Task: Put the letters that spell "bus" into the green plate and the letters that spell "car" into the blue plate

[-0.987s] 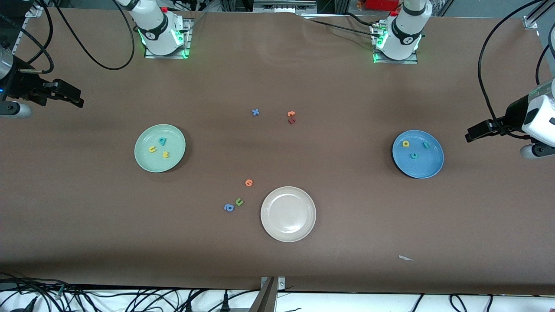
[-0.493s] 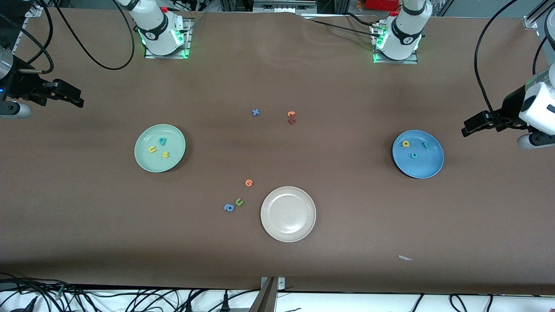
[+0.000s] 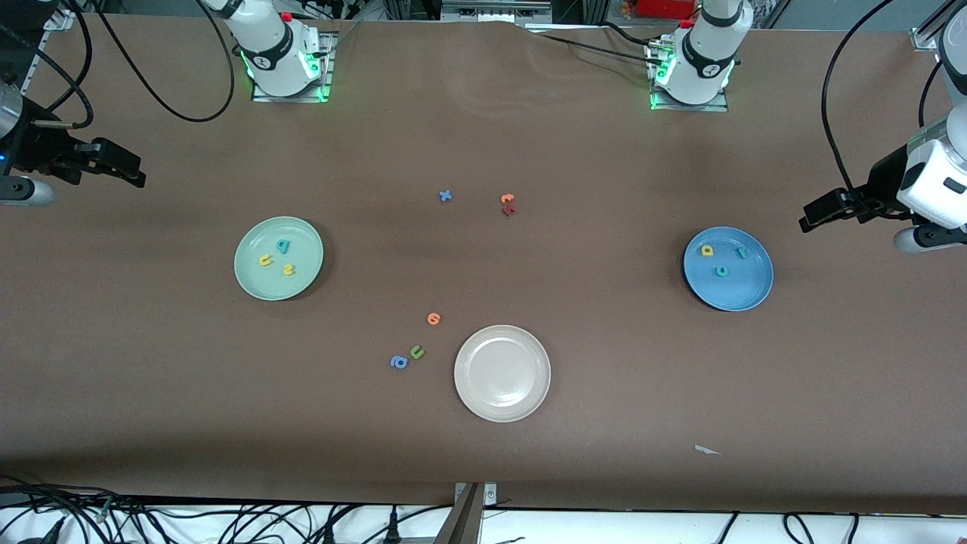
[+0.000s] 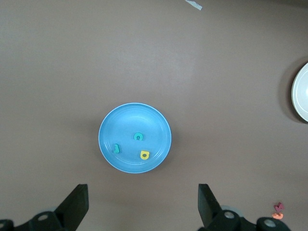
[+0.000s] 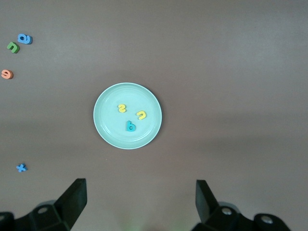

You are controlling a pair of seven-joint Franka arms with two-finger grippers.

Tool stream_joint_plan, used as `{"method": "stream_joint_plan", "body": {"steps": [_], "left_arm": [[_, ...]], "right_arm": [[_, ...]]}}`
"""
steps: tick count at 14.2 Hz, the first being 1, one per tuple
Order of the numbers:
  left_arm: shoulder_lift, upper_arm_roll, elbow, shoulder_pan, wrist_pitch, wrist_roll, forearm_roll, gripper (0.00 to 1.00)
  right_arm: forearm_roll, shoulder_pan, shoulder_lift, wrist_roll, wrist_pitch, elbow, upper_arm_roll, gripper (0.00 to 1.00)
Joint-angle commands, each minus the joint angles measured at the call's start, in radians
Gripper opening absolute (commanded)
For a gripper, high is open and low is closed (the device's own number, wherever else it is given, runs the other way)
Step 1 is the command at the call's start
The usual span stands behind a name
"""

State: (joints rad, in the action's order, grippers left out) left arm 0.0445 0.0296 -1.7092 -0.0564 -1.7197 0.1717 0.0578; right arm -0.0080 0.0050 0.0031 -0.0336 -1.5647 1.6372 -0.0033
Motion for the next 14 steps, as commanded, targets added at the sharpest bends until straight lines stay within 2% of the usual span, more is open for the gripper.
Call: {"method": "stream_joint_plan", "body": {"steps": [1, 14], "left_arm": [[0.001, -0.010, -0.003, 0.001, -0.014, -0.028, 0.030, 1.00], [-0.003, -0.008, -0.003, 0.001, -0.004, -0.028, 0.020, 1.00]], "right_arm": [[-0.001, -0.002, -0.005, 0.015, 0.003, -0.003, -0.003, 1.00], [-0.001, -0.002, -0.005, 0.015, 0.005, -0.003, -0.004, 1.00]]}}
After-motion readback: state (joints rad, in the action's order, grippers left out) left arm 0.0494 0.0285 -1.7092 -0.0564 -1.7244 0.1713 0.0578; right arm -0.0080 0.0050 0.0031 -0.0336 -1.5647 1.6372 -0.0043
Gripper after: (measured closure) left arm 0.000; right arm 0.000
